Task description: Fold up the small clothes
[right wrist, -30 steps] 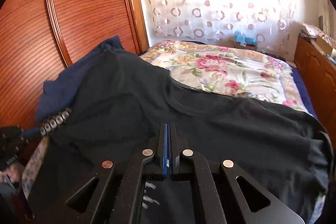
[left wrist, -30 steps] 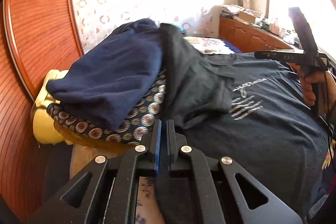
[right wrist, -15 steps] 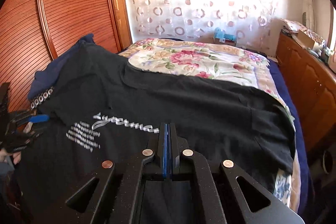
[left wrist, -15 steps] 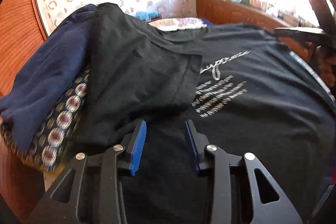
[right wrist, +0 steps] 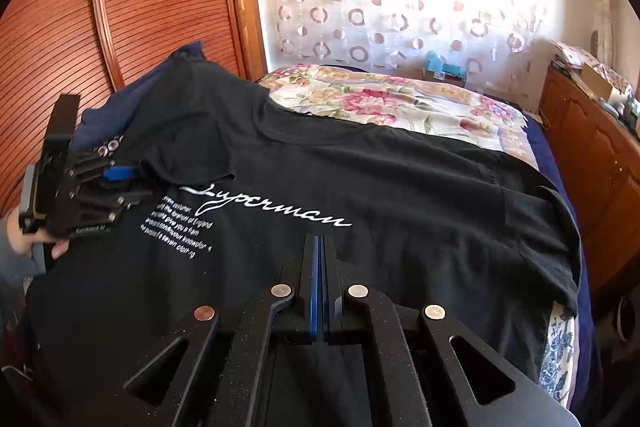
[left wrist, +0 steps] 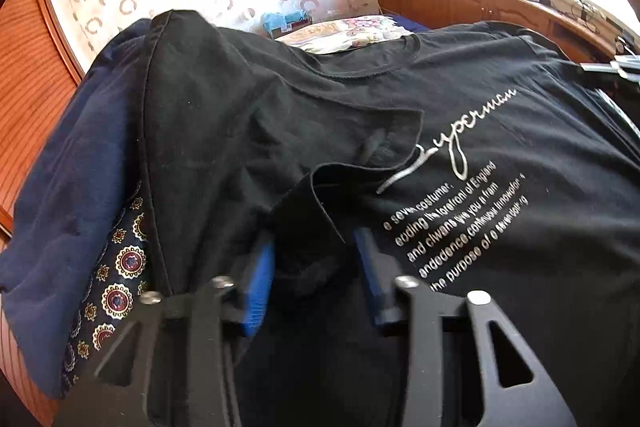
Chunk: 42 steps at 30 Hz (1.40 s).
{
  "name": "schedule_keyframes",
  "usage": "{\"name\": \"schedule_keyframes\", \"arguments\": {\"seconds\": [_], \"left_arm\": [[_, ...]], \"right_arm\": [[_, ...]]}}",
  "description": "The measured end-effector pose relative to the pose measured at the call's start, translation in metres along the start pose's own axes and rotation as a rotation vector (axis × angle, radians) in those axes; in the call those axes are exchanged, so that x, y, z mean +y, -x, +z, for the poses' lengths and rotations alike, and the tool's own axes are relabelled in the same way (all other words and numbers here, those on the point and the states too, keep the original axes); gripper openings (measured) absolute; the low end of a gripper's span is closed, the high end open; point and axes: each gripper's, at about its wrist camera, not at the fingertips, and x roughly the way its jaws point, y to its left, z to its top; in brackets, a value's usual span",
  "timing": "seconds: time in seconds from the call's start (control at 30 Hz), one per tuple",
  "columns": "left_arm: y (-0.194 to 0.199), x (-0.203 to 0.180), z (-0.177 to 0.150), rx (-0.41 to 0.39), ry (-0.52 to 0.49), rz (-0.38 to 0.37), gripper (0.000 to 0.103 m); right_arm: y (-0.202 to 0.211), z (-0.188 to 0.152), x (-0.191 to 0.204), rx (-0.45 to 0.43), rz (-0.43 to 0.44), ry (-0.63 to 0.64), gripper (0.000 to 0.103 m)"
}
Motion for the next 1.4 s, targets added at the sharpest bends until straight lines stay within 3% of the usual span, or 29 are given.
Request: {"name": "schedule_keyframes", "arguments": {"seconds": [0.13,0.3,0.57,0.67,0.73,0.8,0.93,1.13,1.4], "left_arm": [[-0.007,0.004,0.006,0.016,0.021,0.017,0.011],[0.009,0.01,0.007,-0.02,0.055,0.001,0.008],[0.091,-0.005,0.006,-0.086,-0.024,-0.078,0.009],[0.106,-0.016,0.006,-0.074,-0.071,-0.082,0.021],[0.109,-0.02,0.004,-0.076,-0.09,-0.095,0.047],[0.108,-0.024,0.003,-0.074,-0.097,-0.123,0.051],[0.094,-0.033,0.004,-0.063,-0.069,-0.145,0.075],[0.072,-0.044,-0.005,-0.043,0.009,-0.221,0.079],[0.045,-0.089,-0.003,-0.015,-0.016,-0.242,0.079]], "right_arm": [[0.002,-0.005,0.003,0.005,0.003,0.017,0.0],[0.001,-0.005,-0.005,0.001,0.008,0.015,0.0],[0.0,-0.01,-0.007,0.013,-0.008,0.022,0.0],[0.003,-0.01,-0.012,0.011,-0.014,0.012,0.0],[0.005,-0.011,-0.018,0.011,-0.026,0.0,0.0],[0.008,-0.011,-0.027,0.011,-0.044,-0.015,0.0],[0.019,-0.012,-0.049,0.0,-0.077,-0.05,0.005],[0.033,-0.018,-0.094,-0.001,-0.153,-0.127,0.025],[0.044,-0.027,-0.155,0.018,-0.249,-0.272,0.044]]}}
